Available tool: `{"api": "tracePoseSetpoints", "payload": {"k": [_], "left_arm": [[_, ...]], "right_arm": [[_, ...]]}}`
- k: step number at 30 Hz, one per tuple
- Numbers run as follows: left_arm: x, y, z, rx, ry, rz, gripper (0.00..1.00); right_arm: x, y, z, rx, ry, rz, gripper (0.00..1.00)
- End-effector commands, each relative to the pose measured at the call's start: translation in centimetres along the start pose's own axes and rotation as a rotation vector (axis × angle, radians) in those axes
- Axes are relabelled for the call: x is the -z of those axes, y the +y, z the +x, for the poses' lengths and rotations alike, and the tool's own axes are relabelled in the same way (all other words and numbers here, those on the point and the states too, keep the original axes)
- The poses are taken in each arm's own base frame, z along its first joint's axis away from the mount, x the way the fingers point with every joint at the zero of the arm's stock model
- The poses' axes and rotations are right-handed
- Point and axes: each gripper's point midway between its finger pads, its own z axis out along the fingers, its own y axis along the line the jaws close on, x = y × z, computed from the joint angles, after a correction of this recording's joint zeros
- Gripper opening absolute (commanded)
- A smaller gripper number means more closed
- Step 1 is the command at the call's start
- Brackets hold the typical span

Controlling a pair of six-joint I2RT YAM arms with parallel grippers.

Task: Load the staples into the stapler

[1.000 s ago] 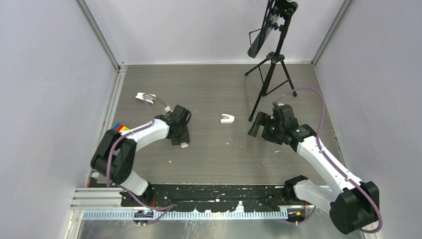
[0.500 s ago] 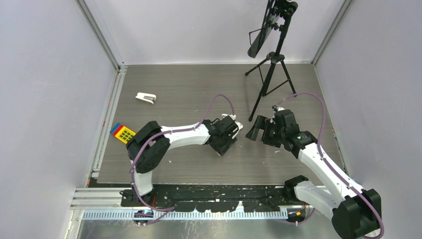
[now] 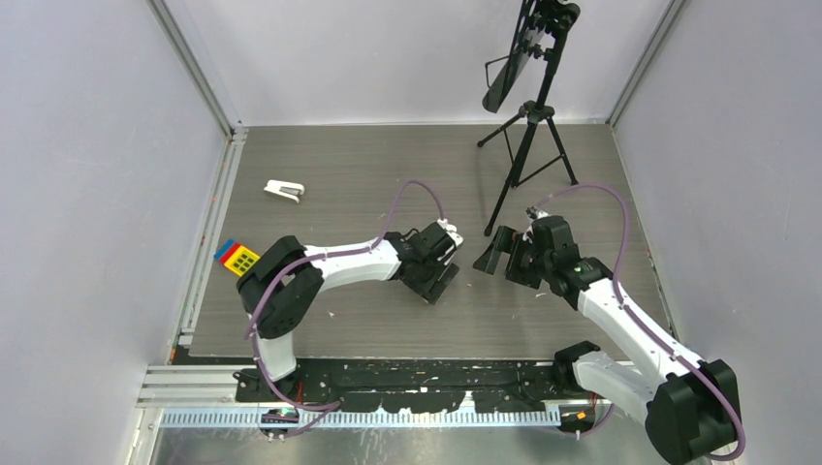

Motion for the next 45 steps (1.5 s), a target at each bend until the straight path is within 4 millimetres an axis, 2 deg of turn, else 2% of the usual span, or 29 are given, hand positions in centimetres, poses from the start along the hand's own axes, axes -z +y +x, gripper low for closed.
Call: {"api": "tracePoseSetpoints", "payload": {"k": [1,4,7,10,14,20,23,28,31,34,36,40,45], "left_arm": [[0.6,-0.9,0.9,0.096,0.017,0.043,0.66],[1.7,-0.1,0.7,0.15,-0.001,-0.01,0.67],[3.4,-0.2,0.0,0.238,-0.057,-0.013,0.69],[5.1,0.1,-0.5,0.393,-0.126,-0.028,0.7],[6.1,0.2,-0.2,0.64,-0.219,-0.009,0.69],[4.1,-0.4,0.9,0.977,-0.298,0.1,0.6],[3.0,-1.3,0.2,1.047,-0.323,0.185,0.55],[1.7,-1.8,0.2,1.084,-0.322,0.224,0.55],[1.6,-1.9,0.1,1.087,-0.33,0.242,0.54],[1.7,-1.7,0.3,1.079,-0.336,0.234,0.54],[1.8,-1.3,0.6,1.077,-0.34,0.219,0.54],[1.8,-0.1,1.6,1.088,-0.335,0.174,0.54],[1.5,0.3,1.9,1.099,-0.332,0.18,0.53]], "right_arm": [[-0.5,1.1,-0.3,-0.003,-0.017,-0.059,1.0],[-1.0,1.3,-0.2,-0.005,-0.012,-0.076,1.0],[-1.6,2.0,-0.6,-0.008,-0.02,-0.107,1.0],[-2.6,2.6,-0.7,-0.009,-0.012,-0.135,1.0],[-4.0,3.2,-0.7,0.0,0.006,-0.154,0.98],[-5.9,4.4,-0.1,0.019,0.054,-0.158,0.97],[-6.5,4.0,0.6,0.03,0.093,-0.091,0.95],[-6.5,3.2,1.2,0.083,0.121,0.08,0.95],[-6.0,2.7,0.4,0.144,0.093,0.216,0.94],[-5.5,2.9,-0.2,0.232,0.087,0.273,0.95],[-5.1,2.8,-0.9,0.289,0.077,0.29,0.95],[-4.5,4.4,-2.0,0.325,0.059,0.242,0.95],[-6.1,5.2,-0.6,0.244,0.117,0.212,0.95]]}}
